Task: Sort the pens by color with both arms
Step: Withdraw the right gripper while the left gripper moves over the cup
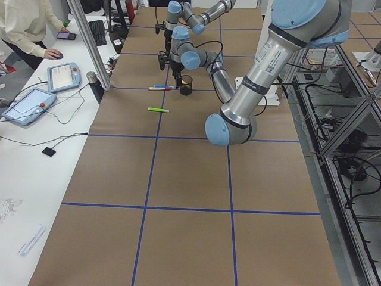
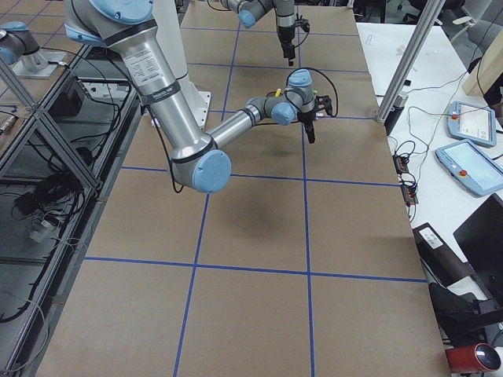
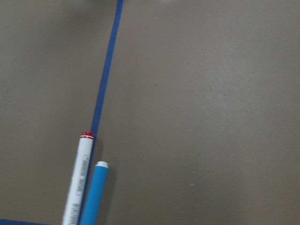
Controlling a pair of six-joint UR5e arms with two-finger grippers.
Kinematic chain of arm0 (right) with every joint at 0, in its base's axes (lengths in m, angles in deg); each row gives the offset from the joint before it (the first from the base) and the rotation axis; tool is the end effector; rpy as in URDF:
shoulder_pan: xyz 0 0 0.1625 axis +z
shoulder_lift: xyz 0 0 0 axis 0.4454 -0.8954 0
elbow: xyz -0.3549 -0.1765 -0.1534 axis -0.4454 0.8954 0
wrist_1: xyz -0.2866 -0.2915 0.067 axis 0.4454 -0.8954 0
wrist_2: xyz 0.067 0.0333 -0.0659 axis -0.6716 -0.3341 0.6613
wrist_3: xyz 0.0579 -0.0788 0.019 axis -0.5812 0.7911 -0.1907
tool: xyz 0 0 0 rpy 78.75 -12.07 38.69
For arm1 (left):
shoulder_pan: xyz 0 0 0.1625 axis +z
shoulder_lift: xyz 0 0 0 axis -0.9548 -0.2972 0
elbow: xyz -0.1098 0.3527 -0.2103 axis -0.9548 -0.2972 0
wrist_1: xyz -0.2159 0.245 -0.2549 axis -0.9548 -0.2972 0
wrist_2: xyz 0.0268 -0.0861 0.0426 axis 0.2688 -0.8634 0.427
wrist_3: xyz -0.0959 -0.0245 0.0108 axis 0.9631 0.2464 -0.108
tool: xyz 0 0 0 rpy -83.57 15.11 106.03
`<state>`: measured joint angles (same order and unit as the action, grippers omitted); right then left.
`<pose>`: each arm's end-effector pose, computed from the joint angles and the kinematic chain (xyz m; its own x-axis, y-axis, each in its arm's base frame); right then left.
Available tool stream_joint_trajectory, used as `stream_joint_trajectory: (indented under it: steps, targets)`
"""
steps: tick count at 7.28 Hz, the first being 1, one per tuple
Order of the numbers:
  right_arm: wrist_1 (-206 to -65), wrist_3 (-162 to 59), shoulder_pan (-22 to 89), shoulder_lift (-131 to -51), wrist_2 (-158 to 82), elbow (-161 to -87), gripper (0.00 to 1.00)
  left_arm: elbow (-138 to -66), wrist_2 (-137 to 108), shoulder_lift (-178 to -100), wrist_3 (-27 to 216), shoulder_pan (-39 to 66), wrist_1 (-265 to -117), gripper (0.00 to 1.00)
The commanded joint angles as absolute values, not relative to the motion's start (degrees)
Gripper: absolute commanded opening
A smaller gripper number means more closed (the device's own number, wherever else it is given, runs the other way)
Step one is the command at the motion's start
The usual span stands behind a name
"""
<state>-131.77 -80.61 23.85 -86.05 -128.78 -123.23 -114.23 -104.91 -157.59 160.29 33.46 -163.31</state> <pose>-0.3526 -0.5698 0.3633 0.6936 -0.1709 0.6998 -0.0470 0.9586 0.2808 0.4359 -0.4806 0.1751 0.5531 -0.2544 -0.7933 0.2809 0.9534 -0.1099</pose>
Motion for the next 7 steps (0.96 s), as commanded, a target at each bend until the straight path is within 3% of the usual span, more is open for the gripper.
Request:
stream_joint_trajectory:
  steps: [1,4,6,7]
  targets:
    - [-142.2,-63.1,30.3,-93.4,-133.6,-129.6,0.99,-110.6,-102.3,-161.8,164.6,37.4,-164.0,0.93]
    - [-150.3,-51.4,33.8,-95.6,-134.6,-132.5,0.99,-99.2,-99.6,-164.1,165.9,39.0,-175.1,0.86]
    - [-150.2,-51.3,33.9,-96.0,-134.8,-132.6,0.99,-98.8,-99.6,-164.4,165.7,39.0,-175.3,0.70]
    - [-150.3,-51.3,34.0,-96.0,-134.8,-132.6,0.99,-99.2,-99.6,-164.4,165.7,39.0,-175.2,0.69]
